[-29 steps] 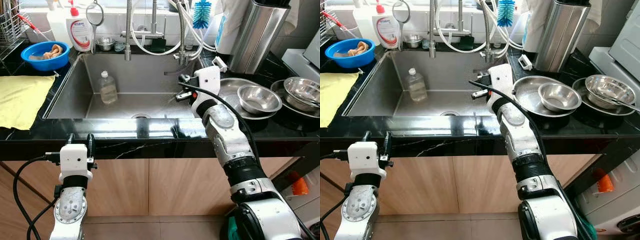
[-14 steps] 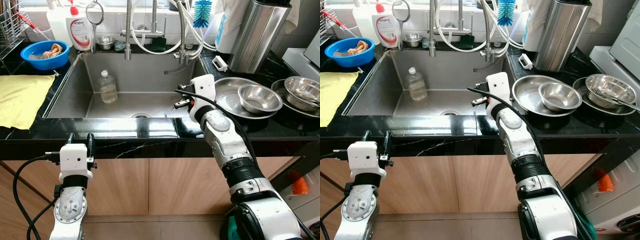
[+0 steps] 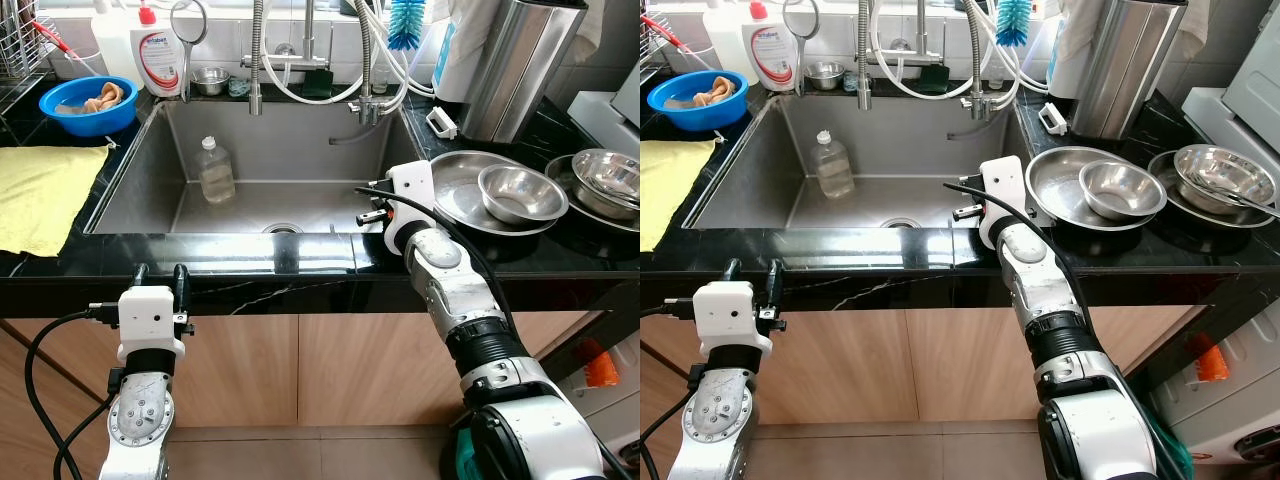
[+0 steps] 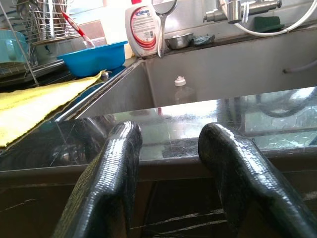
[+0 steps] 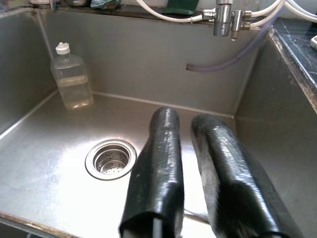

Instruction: Kitchen organization

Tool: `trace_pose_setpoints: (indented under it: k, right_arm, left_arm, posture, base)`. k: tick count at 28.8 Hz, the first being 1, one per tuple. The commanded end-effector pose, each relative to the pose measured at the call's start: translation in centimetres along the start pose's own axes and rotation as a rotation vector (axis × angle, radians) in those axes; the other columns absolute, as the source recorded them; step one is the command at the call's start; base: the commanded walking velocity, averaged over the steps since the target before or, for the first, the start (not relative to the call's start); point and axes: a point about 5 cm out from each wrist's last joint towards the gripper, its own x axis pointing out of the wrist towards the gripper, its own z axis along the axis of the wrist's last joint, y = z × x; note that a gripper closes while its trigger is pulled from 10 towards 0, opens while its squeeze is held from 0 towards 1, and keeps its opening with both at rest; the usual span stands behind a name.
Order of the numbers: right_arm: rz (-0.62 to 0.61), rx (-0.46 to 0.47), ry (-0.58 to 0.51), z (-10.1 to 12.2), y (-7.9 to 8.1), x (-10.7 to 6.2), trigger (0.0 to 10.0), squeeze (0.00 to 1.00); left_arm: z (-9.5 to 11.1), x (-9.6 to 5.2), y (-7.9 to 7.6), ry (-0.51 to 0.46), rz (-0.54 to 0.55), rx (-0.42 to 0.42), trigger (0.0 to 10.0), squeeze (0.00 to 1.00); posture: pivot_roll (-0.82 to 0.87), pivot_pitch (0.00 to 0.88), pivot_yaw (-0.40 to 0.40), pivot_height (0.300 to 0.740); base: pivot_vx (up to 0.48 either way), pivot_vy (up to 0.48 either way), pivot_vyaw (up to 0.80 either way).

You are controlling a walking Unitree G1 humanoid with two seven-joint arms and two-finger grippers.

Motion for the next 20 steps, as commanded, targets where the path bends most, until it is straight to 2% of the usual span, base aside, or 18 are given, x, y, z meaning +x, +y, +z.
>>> trace_pose_setpoints:
  k: [1,3,4,5,6,7,14,15,16,19,20]
  right_arm:
    - [-0.015,0.001,0.013,-0.2,-0.4,-0.1,10.0,0.89]
    - [-0.023,0.000,0.010,-0.3,-0.4,-0.2,10.0,0.83]
    - [-0.025,-0.007,0.003,-0.2,-0.4,-0.2,10.0,0.55]
    - [-0.026,-0.012,-0.001,-0.1,-0.4,-0.2,10.0,0.55]
    - [-0.032,-0.050,-0.033,0.7,-0.5,-0.3,10.0,0.00]
    - [-0.032,-0.050,-0.033,0.7,-0.5,-0.3,10.0,0.00]
    - [-0.120,-0.155,-0.208,6.1,-3.2,-1.7,10.0,0.00]
    - [-0.139,-0.168,-0.229,7.1,-4.1,-2.1,10.0,0.92]
    - [-0.151,-0.173,-0.232,7.4,-4.5,-2.3,10.0,1.00]
    - [-0.231,-0.200,-0.201,7.8,-6.5,-3.0,10.0,1.00]
    - [-0.231,-0.200,-0.201,7.8,-6.5,-3.0,10.0,1.00]
  left_arm:
    - [-1.2,-0.6,-0.2,0.074,-0.016,0.008,10.0,0.00]
    - [-1.2,-0.6,-0.2,0.071,-0.017,0.009,10.0,0.00]
    - [-1.1,-0.5,-0.2,0.070,-0.018,0.009,10.0,0.00]
    - [-1.1,-0.5,-0.2,0.069,-0.018,0.009,10.0,0.00]
    - [-1.1,-0.6,-0.2,0.068,-0.020,0.010,10.0,0.00]
    - [-1.1,-0.6,-0.2,0.068,-0.020,0.010,10.0,0.00]
    - [-1.3,-0.8,-0.2,0.071,-0.024,0.015,10.0,0.00]
    - [-1.3,-0.9,-0.2,0.073,-0.027,0.016,10.0,0.00]
    - [-1.4,-0.9,-0.2,0.074,-0.029,0.017,10.0,0.00]
    - [-1.4,-0.9,-0.3,0.074,-0.034,0.015,10.0,0.00]
    - [-1.4,-0.9,-0.3,0.074,-0.034,0.015,10.0,0.00]
  posture:
    - [-0.05,0.062,-0.054,0.740]
    - [-0.04,0.045,-0.051,0.740]
    - [-0.04,0.039,-0.050,0.740]
    - [-0.04,0.039,-0.050,0.740]
    - [-0.04,0.028,-0.049,0.740]
    - [-0.04,0.028,-0.049,0.740]
    - [-0.05,0.000,-0.046,0.740]
    - [-0.06,0.000,-0.046,0.740]
    - [-0.06,0.000,-0.046,0.740]
    - [-0.06,0.000,-0.045,0.740]
    - [-0.06,0.000,-0.045,0.740]
  base:
    - [0.000,0.000,0.00]
    - [0.000,0.000,0.00]
    - [0.000,0.000,0.00]
    - [0.000,0.000,0.00]
    - [0.000,0.000,0.00]
    - [0.000,0.000,0.00]
    - [0.000,0.000,0.00]
    - [0.000,0.000,0.00]
    - [0.000,0.000,0.00]
    - [0.000,0.000,0.00]
    - [0.000,0.000,0.00]
